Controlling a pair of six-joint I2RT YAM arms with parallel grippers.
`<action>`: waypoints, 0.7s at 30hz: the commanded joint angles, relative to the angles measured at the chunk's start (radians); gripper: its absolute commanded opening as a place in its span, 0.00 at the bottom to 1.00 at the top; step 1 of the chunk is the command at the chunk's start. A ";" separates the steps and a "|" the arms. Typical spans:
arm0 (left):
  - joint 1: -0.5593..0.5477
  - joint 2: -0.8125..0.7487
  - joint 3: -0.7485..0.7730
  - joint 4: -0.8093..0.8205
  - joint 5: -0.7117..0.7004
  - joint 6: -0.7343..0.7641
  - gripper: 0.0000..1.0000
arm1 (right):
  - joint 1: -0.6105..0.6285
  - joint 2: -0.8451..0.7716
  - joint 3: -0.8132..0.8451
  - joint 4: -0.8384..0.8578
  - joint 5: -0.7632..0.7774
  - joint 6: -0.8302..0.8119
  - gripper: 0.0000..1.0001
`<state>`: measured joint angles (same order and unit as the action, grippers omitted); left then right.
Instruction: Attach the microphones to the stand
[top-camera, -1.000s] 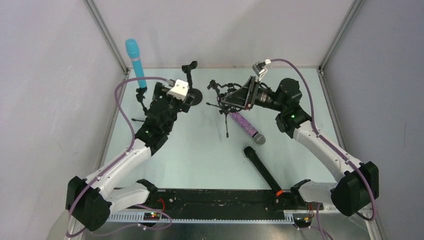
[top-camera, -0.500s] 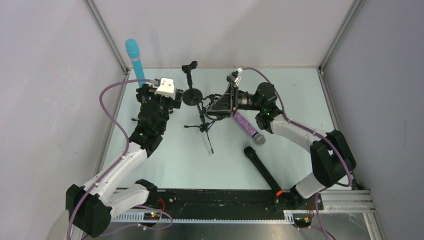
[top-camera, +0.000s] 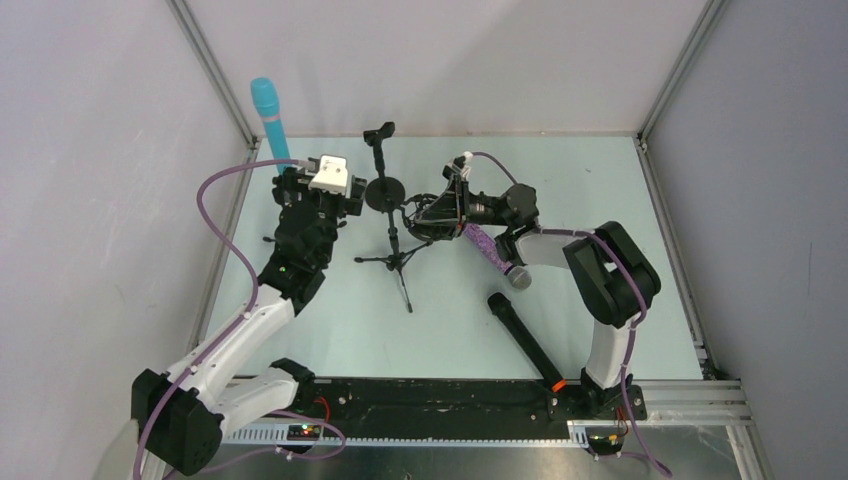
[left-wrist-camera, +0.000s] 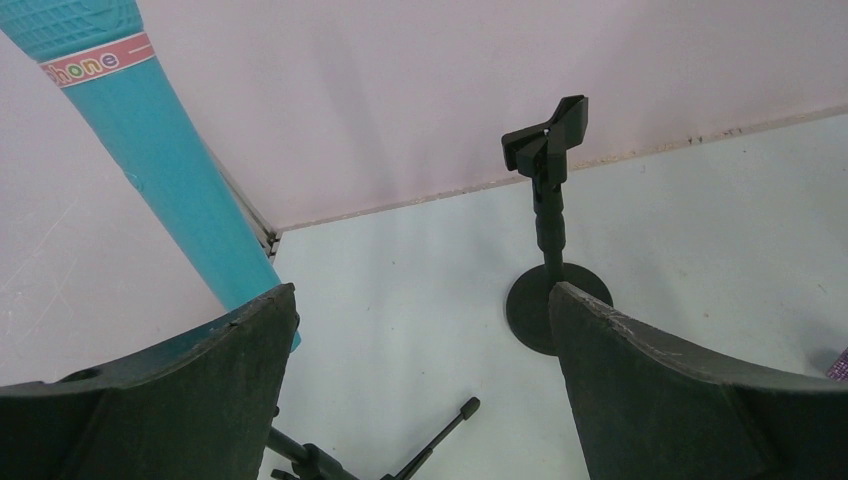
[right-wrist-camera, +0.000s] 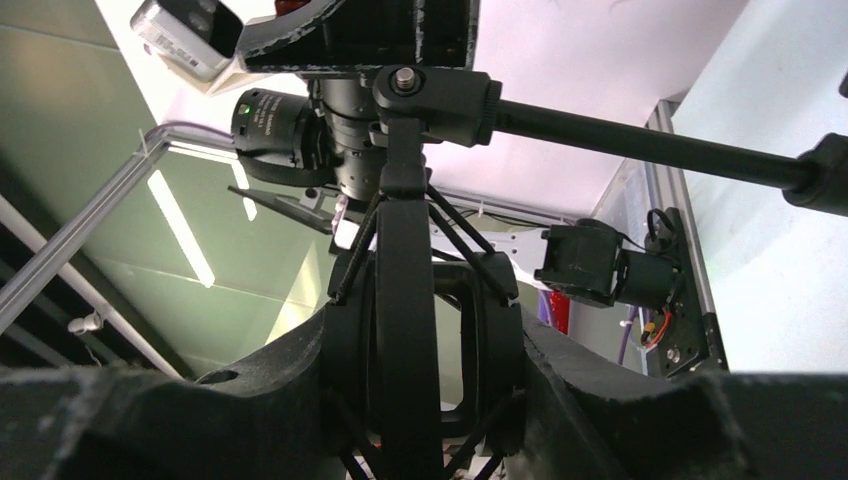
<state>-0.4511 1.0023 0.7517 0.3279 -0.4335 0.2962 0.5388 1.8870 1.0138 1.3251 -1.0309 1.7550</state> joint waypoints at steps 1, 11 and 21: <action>0.004 -0.016 -0.003 0.044 0.014 0.004 1.00 | -0.015 0.029 -0.014 0.150 -0.019 0.056 0.03; 0.004 -0.015 -0.004 0.045 0.029 0.012 1.00 | -0.026 0.027 -0.036 0.095 -0.023 0.001 0.75; 0.004 -0.018 -0.003 0.044 0.036 0.014 1.00 | -0.031 -0.007 -0.060 -0.013 -0.001 -0.092 0.99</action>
<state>-0.4511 1.0023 0.7517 0.3279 -0.4099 0.2974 0.5144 1.9060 0.9596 1.3182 -1.0477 1.7157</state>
